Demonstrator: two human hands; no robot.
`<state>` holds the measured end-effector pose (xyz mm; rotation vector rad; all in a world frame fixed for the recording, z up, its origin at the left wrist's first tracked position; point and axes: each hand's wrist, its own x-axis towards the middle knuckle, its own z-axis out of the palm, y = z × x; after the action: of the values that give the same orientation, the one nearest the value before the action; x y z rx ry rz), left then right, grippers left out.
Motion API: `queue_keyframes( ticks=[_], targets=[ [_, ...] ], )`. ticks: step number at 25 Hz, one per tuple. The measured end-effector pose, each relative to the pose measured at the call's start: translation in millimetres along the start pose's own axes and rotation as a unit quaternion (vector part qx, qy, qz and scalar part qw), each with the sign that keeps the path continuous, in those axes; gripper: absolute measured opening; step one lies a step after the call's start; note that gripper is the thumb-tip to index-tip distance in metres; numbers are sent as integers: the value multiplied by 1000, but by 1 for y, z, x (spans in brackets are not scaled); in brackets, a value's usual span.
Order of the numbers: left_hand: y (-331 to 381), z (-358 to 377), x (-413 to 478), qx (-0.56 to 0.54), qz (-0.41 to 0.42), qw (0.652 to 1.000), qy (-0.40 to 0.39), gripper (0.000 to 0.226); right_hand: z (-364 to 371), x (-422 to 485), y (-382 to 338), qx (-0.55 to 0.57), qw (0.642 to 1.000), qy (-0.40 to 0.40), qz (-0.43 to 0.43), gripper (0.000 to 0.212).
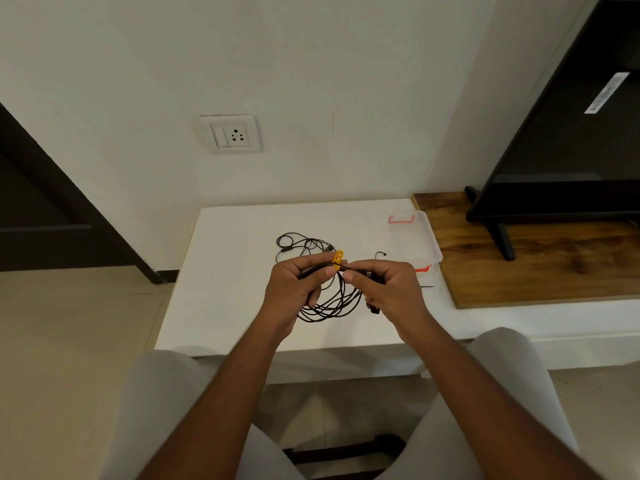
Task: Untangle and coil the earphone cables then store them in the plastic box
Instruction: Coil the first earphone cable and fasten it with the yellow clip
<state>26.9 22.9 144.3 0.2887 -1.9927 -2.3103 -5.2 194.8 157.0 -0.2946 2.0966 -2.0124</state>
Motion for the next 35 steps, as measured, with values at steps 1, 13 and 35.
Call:
queue_keyframes(
  ticks=[1,13,35],
  targets=[
    [0,0,0,6,0,1000,0,25,1,0,0,-11,1000,2,-6,14],
    [6,1,-5,97,36,994,-17,27,7,1,-4,-16,999,18,35,20],
    [12,9,-9,223,70,971,-55,16,-11,13,-2,-139,989,34,33,18]
  ],
)
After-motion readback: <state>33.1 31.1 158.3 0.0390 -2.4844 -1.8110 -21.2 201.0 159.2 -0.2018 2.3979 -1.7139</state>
